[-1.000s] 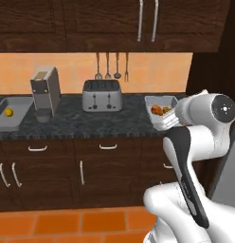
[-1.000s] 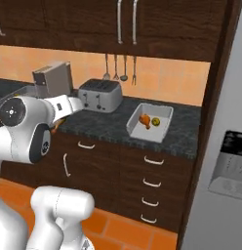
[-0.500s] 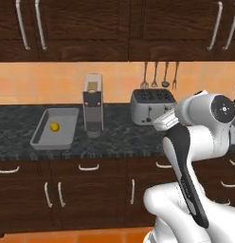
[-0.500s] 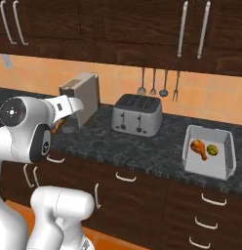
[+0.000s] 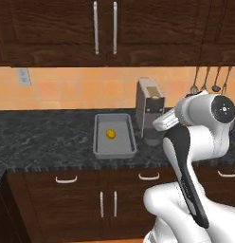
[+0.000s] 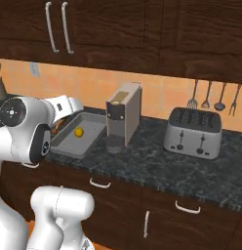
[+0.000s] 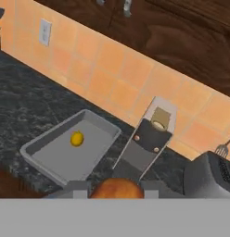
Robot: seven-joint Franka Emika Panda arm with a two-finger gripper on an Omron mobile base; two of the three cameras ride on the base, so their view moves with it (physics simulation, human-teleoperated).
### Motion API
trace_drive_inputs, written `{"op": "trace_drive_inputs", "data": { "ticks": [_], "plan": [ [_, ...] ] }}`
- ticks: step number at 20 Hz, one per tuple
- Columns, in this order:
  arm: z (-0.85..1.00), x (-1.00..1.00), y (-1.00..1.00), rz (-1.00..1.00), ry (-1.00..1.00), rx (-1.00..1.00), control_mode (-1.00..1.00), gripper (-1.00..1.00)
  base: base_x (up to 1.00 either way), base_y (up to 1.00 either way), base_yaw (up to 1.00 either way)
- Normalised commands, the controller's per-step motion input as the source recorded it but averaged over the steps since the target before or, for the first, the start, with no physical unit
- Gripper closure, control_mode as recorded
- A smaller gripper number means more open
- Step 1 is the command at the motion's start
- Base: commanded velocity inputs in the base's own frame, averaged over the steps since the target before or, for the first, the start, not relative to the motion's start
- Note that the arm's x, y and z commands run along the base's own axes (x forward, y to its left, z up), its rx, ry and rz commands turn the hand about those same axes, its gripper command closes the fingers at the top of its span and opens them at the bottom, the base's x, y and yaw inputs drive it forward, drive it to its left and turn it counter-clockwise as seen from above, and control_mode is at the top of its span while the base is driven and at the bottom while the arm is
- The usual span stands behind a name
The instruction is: Place one lemon and one chicken drumstick in each tupperware on the nearby counter, to pack two identical lunches.
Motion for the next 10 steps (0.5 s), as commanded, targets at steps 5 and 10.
{"op": "trace_drive_inputs", "data": {
  "ticks": [5,10],
  "plan": [
    [0.00,0.00,0.00,0.00,0.00,0.00,1.00,1.00,0.62,1.00,0.00],
    [-0.24,0.01,0.04,0.00,0.05,-0.03,-1.00,1.00,0.19,0.53,0.00]
  ]
}}
